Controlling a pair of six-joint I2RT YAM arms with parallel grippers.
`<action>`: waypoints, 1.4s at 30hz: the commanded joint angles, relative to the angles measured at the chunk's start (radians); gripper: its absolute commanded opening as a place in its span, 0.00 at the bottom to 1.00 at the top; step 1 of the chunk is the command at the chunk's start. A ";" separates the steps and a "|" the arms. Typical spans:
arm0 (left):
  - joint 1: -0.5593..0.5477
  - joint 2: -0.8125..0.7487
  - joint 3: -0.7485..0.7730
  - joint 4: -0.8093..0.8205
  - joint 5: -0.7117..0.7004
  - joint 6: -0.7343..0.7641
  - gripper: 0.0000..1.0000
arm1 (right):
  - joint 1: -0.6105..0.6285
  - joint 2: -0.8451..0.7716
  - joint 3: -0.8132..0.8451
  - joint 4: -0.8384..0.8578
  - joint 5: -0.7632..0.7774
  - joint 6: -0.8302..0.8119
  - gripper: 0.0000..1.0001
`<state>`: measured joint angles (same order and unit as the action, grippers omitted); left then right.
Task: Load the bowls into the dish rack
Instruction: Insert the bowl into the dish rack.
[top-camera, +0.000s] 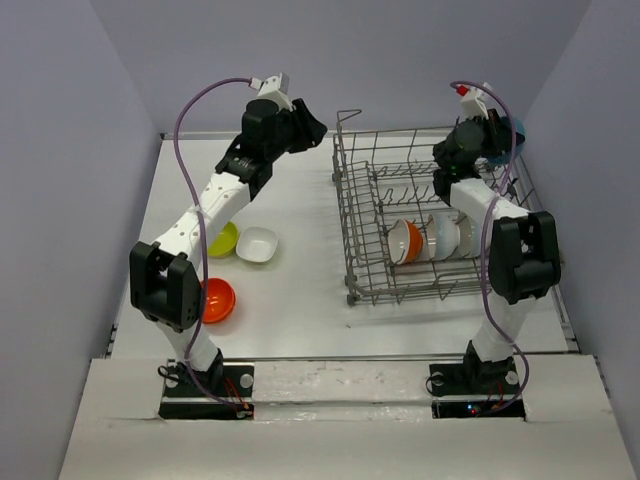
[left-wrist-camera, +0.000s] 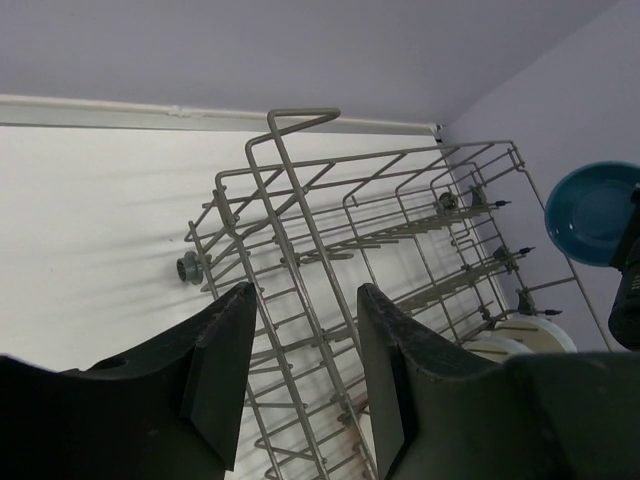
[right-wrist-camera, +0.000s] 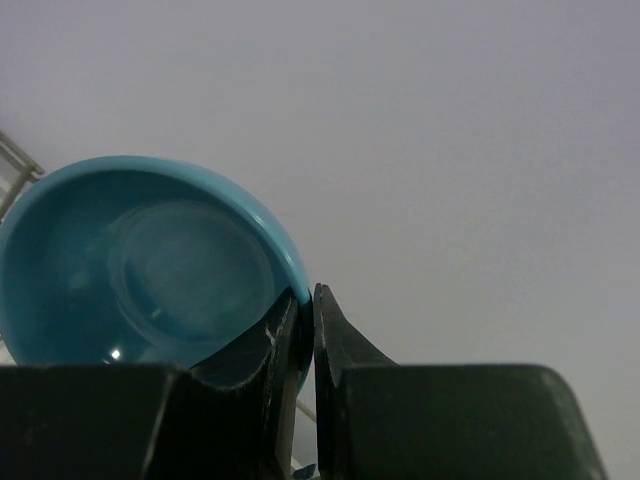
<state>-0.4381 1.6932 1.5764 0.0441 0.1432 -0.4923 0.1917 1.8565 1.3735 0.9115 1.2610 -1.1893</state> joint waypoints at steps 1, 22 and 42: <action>0.009 -0.050 -0.026 0.092 0.061 -0.003 0.54 | -0.026 0.013 -0.028 0.228 -0.008 -0.026 0.01; 0.012 -0.059 -0.044 0.109 0.099 0.000 0.54 | -0.104 0.162 -0.094 0.470 -0.014 -0.036 0.01; 0.003 0.026 -0.001 0.109 0.150 0.001 0.54 | -0.113 0.152 -0.111 0.564 -0.018 -0.115 0.01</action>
<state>-0.4294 1.6978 1.5375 0.1123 0.2642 -0.4980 0.0849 2.0243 1.2629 1.2423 1.2491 -1.3209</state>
